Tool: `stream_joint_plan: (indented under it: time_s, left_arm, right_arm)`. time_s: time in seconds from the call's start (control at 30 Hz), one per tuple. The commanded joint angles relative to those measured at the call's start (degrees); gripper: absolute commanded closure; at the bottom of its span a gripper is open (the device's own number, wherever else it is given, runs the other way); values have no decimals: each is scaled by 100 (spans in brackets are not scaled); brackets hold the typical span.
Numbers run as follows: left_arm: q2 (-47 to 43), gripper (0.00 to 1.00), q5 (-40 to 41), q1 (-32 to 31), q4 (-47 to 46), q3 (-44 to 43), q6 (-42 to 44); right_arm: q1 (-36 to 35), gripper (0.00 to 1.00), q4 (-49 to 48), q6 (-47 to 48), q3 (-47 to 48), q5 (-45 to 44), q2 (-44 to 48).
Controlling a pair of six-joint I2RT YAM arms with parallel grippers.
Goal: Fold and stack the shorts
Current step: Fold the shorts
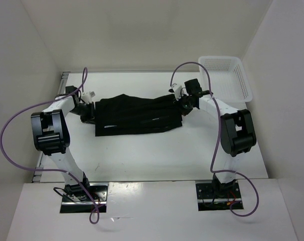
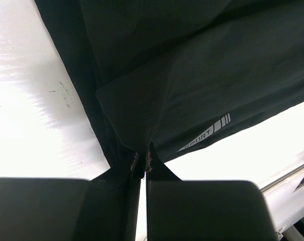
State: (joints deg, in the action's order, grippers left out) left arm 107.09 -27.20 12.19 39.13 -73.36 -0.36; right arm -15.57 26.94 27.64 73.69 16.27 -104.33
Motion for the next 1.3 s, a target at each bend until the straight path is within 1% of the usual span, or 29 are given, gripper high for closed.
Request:
stream_joint_plan:
  time_s: [0.0, 0.13, 0.2, 0.23, 0.27, 0.33, 0.43, 0.53, 0.6, 0.63, 0.67, 0.7, 0.73, 0.77, 0.8, 0.83, 0.9, 0.93, 1.0, 1.07, 1.1, 1.13, 1.17, 1.2, 1.23, 1.27]
  left_arm:
    - [-30, 89, -48, 65, 164, -186, 36]
    - [-30, 89, -48, 65, 463, -476, 36]
    - [-144, 89, -48, 65, 700, -635, 36]
    - [-144, 89, -118, 65, 788, -783, 36]
    - [-144, 89, -119, 65, 980, -872, 36]
    - [-144, 89, -119, 65, 1192, -1030, 36]
    - [-144, 91, -172, 178, 1552, -1154, 36]
    - [-21, 91, -242, 240, 1824, -1154, 36]
    - [153, 91, -164, 240, 1879, -936, 36]
    - [268, 88, -163, 240, 1879, -856, 36]
    - [269, 86, -93, 240, 1879, -759, 36]
    - [356, 82, -23, 240, 1809, -654, 36]
    - [357, 76, -22, 240, 1582, -479, 36]
    - [409, 64, 30, 240, 1475, -408, 36]
    - [409, 60, 31, 240, 1387, -407, 36]
    - [409, 57, 31, 240, 1265, -355, 36]
    - [357, 52, -57, 240, 1211, -354, 36]
    - [296, 50, -109, 240, 1211, -354, 36]
    - [146, 49, -110, 240, 1211, -406, 36]
    - [59, 49, -110, 301, 1211, -460, 36]
    - [-12, 49, -110, 363, 1263, -555, 36]
    - [-13, 48, -180, 364, 1263, -722, 36]
    - [-13, 48, -259, 442, 1263, -810, 36]
    - [-65, 46, -312, 504, 1263, -898, 36]
    - [-65, 46, -312, 504, 1263, -986, 36]
    - [-13, 43, -312, 504, 1002, -1057, 36]
  right_arm:
    - [2, 100, 40, 128, -30, 8, 264]
    - [2, 100, 425, 399, 215, 349, 378]
    - [2, 100, 811, 540, 373, 499, 448]
    - [2, 100, 1013, 776, 557, 630, 449]
    - [2, 100, 1468, 891, 654, 919, 449]
    - [2, 100, 1796, 1067, 795, 1132, 502]
    - [2, 100, 2052, 1208, 796, 1185, 607]
    - [2, 100, 2342, 1384, 594, 1185, 677]
    - [-59, 100, 2395, 1385, 332, 1247, 747]
    - [-60, 100, 2343, 1385, 191, 1247, 817]
    - [-129, 100, 2186, 1280, 33, 994, 870]
    - [-217, 65, 1636, 1070, -299, 800, 871]
    - [-218, 46, 1369, 651, -433, 616, 941]
    - [-218, 33, 1167, 507, -574, 483, 941]
    - [-218, 22, 999, 367, -575, 195, 941]
    - [-218, 14, 780, 226, -575, 96, 1002]
    - [-218, 12, 778, -134, -523, 95, 1003]
    - [-218, 12, 778, -301, -470, 252, 1003]
    - [-61, 12, 778, -898, -330, 708, 1003]
    - [36, 12, 778, -1355, -329, 894, 1055]
    - [159, 12, 778, -1871, -329, 947, 1055]
    - [229, 10, 630, -2146, -407, 948, 1055]
    - [291, 10, 568, -2697, -591, 948, 1055]
    - [292, 8, 506, -2946, -697, 948, 1055]
    - [344, 8, 427, -3166, -924, 861, 1116]
    - [344, 8, 296, -3342, -1022, 860, 1117]
